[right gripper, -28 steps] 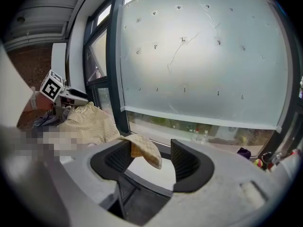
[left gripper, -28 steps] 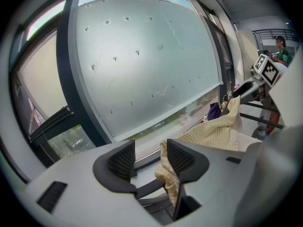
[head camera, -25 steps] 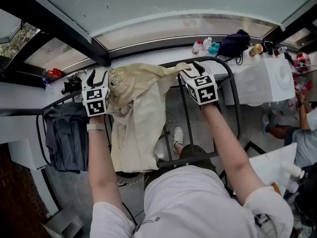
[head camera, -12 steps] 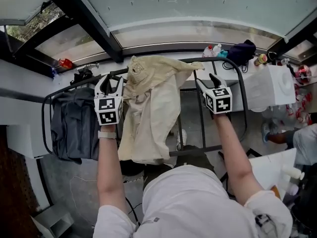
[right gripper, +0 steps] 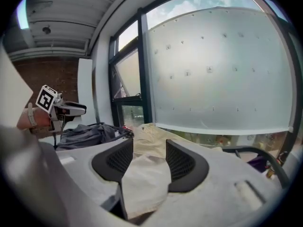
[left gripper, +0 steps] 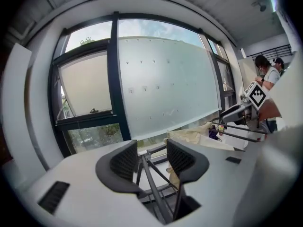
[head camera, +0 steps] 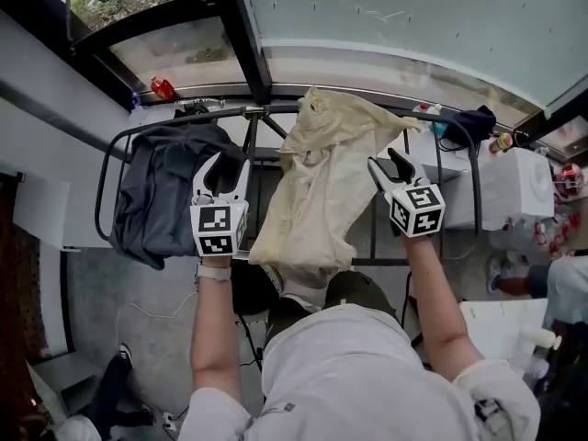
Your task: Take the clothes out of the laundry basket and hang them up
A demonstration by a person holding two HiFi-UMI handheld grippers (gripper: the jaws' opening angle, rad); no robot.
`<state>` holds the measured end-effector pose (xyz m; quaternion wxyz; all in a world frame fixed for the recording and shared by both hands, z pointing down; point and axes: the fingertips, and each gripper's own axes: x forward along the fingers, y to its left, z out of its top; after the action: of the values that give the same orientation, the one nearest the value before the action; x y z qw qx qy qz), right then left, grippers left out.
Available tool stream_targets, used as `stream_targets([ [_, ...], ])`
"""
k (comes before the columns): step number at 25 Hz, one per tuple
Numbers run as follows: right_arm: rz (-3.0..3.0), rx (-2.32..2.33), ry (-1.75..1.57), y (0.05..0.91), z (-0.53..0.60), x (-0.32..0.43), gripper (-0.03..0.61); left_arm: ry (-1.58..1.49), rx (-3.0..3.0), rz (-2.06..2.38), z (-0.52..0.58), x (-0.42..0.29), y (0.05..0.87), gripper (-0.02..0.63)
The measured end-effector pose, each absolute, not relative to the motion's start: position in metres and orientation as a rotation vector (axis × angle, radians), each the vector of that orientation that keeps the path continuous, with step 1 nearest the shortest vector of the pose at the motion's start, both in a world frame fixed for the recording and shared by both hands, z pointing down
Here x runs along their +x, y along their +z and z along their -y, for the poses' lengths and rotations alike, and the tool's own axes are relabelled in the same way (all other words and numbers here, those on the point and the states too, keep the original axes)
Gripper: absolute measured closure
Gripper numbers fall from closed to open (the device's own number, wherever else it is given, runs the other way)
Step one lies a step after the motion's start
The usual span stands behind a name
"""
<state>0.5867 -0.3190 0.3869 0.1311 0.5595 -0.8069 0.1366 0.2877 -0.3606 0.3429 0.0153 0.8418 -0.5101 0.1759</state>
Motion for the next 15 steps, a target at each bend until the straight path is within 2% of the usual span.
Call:
stream_targets([
  [6, 2.545, 1.431, 0.347, 0.358, 0.287, 0.481, 0.367, 0.384, 2.507, 1.671, 0.288, 0.212, 0.342, 0.434],
  [11, 2.696, 1.217, 0.264, 0.342, 0.252, 0.395, 0.406, 0.247, 2.486, 1.74, 0.224, 0.164, 0.332, 0.445],
  [15, 2.789, 1.046, 0.215, 0.333, 0.22, 0.329, 0.464, 0.126, 2.478, 1.796, 0.173, 0.132, 0.318, 0.482],
])
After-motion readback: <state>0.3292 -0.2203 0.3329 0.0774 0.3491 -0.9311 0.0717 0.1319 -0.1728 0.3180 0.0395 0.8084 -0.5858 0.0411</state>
